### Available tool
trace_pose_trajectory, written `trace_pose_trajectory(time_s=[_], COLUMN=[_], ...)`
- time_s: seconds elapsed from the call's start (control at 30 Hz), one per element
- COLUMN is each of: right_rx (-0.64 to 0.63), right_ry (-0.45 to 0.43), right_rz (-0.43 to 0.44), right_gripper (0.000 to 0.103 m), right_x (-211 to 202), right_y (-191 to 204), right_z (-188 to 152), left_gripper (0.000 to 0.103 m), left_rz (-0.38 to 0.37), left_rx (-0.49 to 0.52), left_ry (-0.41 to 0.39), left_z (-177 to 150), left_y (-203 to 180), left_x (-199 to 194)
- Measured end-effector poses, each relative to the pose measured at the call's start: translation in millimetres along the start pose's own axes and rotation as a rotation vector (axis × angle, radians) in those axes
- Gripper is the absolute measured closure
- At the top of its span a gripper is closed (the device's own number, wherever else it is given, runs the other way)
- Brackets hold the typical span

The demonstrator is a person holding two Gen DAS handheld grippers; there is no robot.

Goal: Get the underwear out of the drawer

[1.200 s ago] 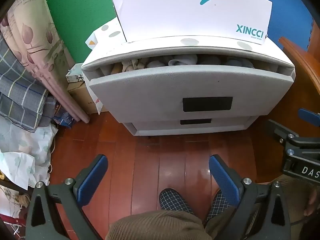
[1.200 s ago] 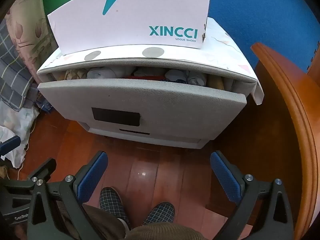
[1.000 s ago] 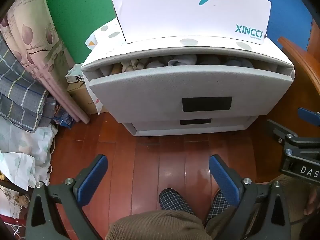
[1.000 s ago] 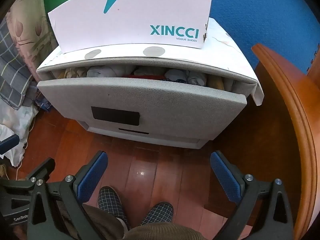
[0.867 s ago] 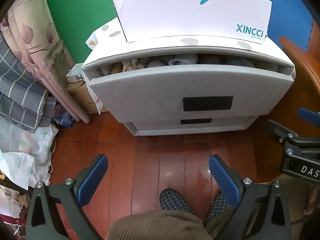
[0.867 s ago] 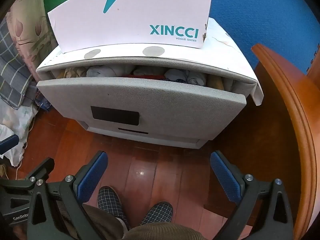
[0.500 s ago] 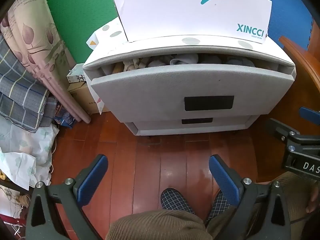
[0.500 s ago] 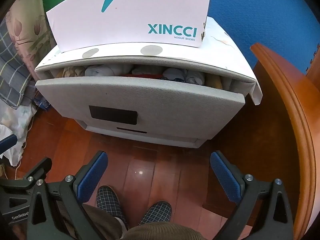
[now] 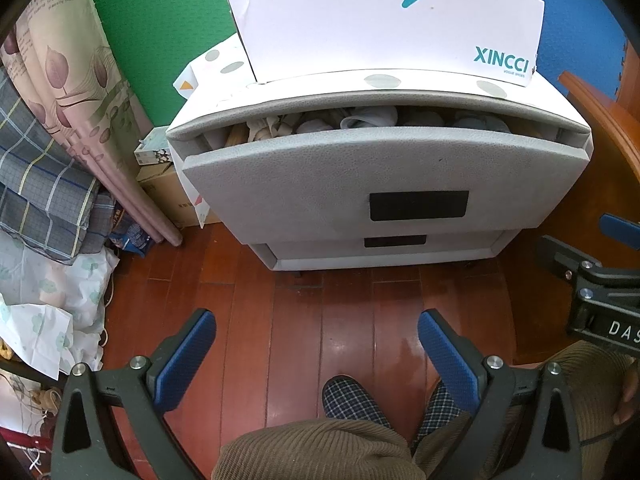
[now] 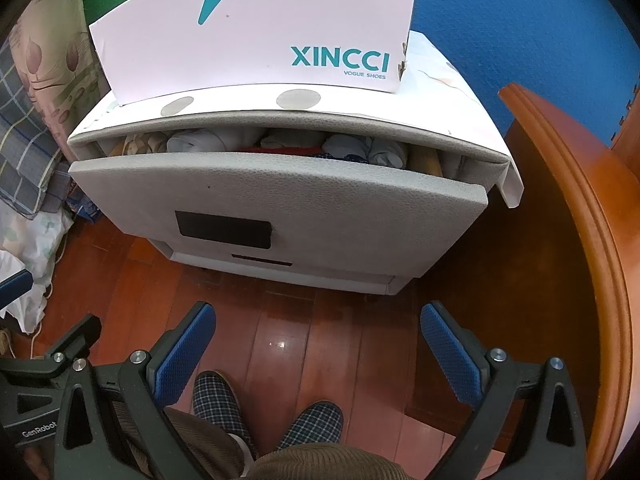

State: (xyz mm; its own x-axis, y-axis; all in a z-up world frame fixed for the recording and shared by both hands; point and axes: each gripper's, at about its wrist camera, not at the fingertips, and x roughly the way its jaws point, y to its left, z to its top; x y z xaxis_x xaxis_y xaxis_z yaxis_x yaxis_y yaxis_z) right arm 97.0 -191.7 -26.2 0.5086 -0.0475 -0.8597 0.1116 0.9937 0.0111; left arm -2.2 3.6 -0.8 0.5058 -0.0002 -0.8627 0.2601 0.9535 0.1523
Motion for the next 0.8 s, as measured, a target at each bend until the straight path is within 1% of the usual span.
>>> trace_pose_trajectory(time_s=[0.8], right_rx=[0.015], right_ry=[0.006], right_rz=[0.015], right_gripper=[0.002], right_x=[0.4], right_y=[-2.5], right_z=[-1.5], left_gripper=[0.0], left_rz=[-0.007], left_rx=[-0.006], left_ry=[0.005], left_z=[-2.7], left_y=[1.8], left_x=[-0.2])
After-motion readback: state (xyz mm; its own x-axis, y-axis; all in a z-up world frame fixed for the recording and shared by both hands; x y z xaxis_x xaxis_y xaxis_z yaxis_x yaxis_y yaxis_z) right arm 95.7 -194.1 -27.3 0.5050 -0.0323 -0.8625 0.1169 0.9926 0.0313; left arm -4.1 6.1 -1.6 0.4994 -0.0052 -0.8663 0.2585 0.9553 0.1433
